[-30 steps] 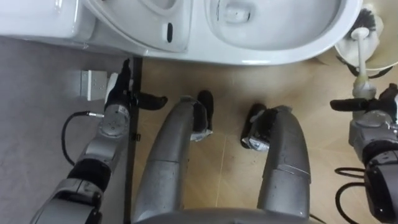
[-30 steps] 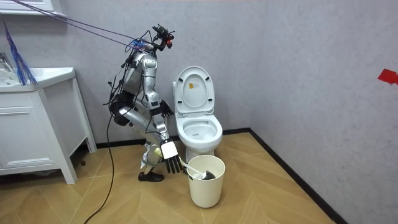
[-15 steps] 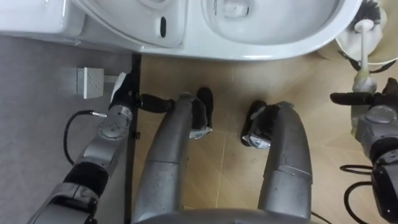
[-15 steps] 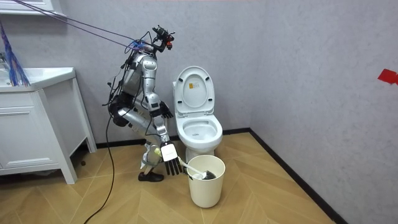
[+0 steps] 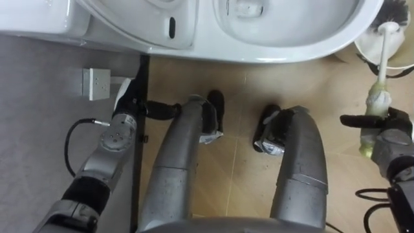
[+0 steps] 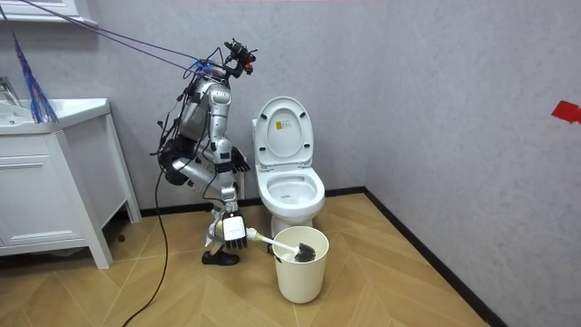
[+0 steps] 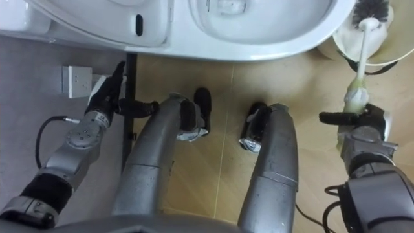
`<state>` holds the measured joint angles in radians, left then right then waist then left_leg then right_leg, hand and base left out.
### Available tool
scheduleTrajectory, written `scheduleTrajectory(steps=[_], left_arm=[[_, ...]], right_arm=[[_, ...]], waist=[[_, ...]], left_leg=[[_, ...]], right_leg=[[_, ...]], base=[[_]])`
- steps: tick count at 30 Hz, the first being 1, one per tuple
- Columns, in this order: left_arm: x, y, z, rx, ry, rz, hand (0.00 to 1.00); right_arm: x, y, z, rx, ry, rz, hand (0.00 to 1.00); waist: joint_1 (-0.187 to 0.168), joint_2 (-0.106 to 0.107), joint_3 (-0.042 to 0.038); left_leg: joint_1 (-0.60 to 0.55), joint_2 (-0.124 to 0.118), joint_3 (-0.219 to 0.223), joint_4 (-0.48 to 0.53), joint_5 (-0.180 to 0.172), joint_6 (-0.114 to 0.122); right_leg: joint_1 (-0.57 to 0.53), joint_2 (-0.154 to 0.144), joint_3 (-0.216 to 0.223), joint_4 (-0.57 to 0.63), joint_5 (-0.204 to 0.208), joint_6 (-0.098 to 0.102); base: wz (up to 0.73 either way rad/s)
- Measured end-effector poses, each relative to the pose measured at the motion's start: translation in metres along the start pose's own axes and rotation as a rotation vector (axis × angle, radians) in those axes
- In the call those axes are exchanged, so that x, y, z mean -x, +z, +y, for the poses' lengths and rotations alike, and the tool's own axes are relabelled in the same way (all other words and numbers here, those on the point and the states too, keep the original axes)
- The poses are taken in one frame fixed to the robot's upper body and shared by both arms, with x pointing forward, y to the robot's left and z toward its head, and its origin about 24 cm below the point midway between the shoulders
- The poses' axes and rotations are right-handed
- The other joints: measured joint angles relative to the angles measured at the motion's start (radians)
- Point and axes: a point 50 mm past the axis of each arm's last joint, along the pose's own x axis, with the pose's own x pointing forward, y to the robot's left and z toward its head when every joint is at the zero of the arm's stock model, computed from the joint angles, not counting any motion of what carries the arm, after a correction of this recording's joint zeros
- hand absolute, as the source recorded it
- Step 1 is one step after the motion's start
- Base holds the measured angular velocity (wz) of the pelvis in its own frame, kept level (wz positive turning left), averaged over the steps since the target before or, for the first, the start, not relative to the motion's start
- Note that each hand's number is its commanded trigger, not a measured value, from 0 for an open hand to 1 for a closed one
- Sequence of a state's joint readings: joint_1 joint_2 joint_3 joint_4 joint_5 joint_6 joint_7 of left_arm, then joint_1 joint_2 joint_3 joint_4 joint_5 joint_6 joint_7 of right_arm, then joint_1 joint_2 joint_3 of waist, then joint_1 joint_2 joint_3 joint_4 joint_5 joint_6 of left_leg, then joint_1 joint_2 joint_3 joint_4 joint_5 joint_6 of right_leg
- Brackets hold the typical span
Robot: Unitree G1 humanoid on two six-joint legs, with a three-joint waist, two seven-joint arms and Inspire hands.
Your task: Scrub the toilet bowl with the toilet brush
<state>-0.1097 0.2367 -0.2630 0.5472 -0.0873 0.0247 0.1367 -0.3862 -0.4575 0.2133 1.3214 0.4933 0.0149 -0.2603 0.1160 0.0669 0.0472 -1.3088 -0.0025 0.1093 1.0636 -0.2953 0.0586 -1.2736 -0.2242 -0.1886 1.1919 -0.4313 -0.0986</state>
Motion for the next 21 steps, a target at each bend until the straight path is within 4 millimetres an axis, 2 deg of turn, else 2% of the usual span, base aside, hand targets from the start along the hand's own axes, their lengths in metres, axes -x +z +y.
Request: scheduleTrajectory(steps=[6,10,15,21], left_arm=[[0.0,-0.001,-0.001,0.015,-0.016,0.005,0.0],[0.002,-0.004,-0.002,0.013,-0.027,0.015,0.0],[0.01,-0.023,0.002,0.042,-0.019,0.075,0.0],[0.027,-0.055,0.01,0.036,-0.019,0.176,0.0]], right_arm=[[0.0,-0.003,0.0,-0.005,0.013,0.014,1.0],[0.0,-0.01,0.0,0.05,0.029,0.032,1.0],[0.001,-0.018,-0.002,0.087,0.028,0.049,1.0],[0.003,-0.034,-0.004,0.146,0.036,0.08,1.0]], waist=[[-0.002,0.0,-0.0001],[-0.003,-0.001,-0.0004],[-0.001,-0.002,-0.001],[-0.002,-0.005,-0.0036]], left_leg=[[0.005,-0.006,-0.003,0.009,-0.002,0.003],[0.016,-0.006,-0.002,0.012,-0.004,0.006],[0.044,0.001,-0.005,0.009,-0.005,0.006],[0.125,0.008,-0.005,-0.053,0.004,-0.001]], right_leg=[[0.008,-0.008,-0.002,0.01,-0.004,0.002],[0.021,-0.008,-0.001,0.011,-0.005,0.005],[0.051,0.004,-0.001,-0.001,-0.003,0.007],[0.131,0.02,-0.009,-0.072,0.018,0.009]], base=[[0.01],[0.0],[-0.07],[-0.05]])
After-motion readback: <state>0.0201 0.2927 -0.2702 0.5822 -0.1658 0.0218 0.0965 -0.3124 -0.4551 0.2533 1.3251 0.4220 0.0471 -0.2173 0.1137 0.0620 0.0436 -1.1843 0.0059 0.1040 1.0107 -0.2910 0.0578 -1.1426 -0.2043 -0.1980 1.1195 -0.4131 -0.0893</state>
